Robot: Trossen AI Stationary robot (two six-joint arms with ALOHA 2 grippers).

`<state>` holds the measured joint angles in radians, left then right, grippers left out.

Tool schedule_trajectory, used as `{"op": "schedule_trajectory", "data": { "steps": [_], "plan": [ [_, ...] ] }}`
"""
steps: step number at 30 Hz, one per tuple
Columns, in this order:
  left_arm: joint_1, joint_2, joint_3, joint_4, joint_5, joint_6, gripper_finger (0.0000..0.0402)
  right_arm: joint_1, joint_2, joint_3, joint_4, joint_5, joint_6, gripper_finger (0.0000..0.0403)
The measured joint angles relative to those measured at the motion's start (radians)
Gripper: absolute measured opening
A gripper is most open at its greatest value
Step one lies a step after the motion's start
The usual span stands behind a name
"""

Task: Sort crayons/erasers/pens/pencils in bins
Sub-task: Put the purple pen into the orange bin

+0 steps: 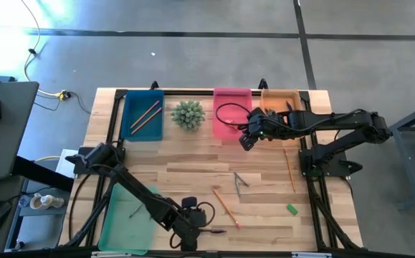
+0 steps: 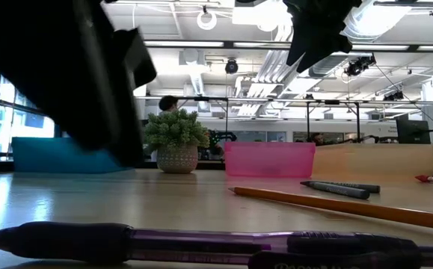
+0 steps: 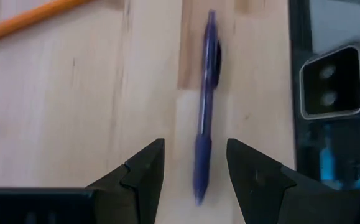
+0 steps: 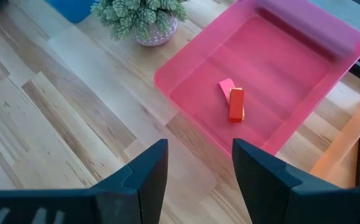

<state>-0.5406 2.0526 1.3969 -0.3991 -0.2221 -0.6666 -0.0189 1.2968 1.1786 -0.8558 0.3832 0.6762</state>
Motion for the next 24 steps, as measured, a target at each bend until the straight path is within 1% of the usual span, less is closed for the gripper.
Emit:
{"op": "schedule_trajectory", "data": {
  "steps": [11,15,19,22,24],
  "plan": [
    [-0.017,0.071,-0.001,0.043,-0.011,0.016,0.0163,0.000,0.000,0.000,-0.001,0.000,-0.001,0.0171],
    [-0.024,0.088,0.003,0.036,-0.037,0.015,0.0160,0.000,0.000,0.000,-0.004,0.000,0.000,0.0171],
    [-0.038,0.091,0.004,0.022,-0.072,0.016,0.0134,0.000,0.000,0.000,-0.010,0.000,-0.002,0.0171],
    [-0.047,0.092,0.003,0.019,-0.096,0.049,0.0103,0.000,0.000,0.000,-0.013,0.000,-0.003,0.0171],
    [-0.052,0.092,0.003,0.019,-0.093,0.070,0.0080,0.000,0.000,0.000,-0.020,0.000,-0.003,0.0171]
  ]
}}
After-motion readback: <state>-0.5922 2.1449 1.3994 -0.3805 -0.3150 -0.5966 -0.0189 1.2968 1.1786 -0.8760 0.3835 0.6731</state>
